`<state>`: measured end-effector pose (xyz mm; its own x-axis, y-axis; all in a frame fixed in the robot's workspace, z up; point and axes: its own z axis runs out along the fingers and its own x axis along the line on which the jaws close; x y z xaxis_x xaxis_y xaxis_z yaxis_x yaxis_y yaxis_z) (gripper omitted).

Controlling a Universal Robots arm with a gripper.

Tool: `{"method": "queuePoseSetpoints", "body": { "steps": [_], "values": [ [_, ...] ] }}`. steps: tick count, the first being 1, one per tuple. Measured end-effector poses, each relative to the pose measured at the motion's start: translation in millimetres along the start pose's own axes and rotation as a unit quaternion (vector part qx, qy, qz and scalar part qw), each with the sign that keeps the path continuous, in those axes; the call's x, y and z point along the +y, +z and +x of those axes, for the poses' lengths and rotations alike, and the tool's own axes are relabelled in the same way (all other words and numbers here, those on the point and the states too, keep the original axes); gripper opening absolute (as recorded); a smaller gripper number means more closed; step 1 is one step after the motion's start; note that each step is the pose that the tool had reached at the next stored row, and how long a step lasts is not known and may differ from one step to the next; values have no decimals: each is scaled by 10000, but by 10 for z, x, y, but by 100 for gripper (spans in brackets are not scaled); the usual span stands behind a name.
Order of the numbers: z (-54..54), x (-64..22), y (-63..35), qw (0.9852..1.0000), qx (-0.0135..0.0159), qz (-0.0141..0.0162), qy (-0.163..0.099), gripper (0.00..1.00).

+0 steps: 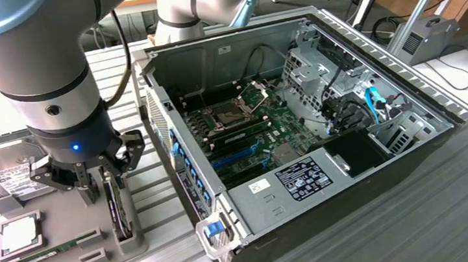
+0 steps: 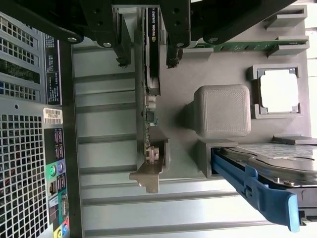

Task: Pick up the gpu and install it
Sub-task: 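Pick up the gpu and move the gpu toward the slot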

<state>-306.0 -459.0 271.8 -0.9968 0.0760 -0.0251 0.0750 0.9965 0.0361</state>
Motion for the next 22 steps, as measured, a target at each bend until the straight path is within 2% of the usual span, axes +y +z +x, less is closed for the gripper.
{"method": "queuePoseSetpoints", "body": {
  "steps": [14,22],
  "values": [
    [3,-2,101,10000,0,0,1,42],
    [10,79,163,10000,-2,24,-1,42]
  ]
}}
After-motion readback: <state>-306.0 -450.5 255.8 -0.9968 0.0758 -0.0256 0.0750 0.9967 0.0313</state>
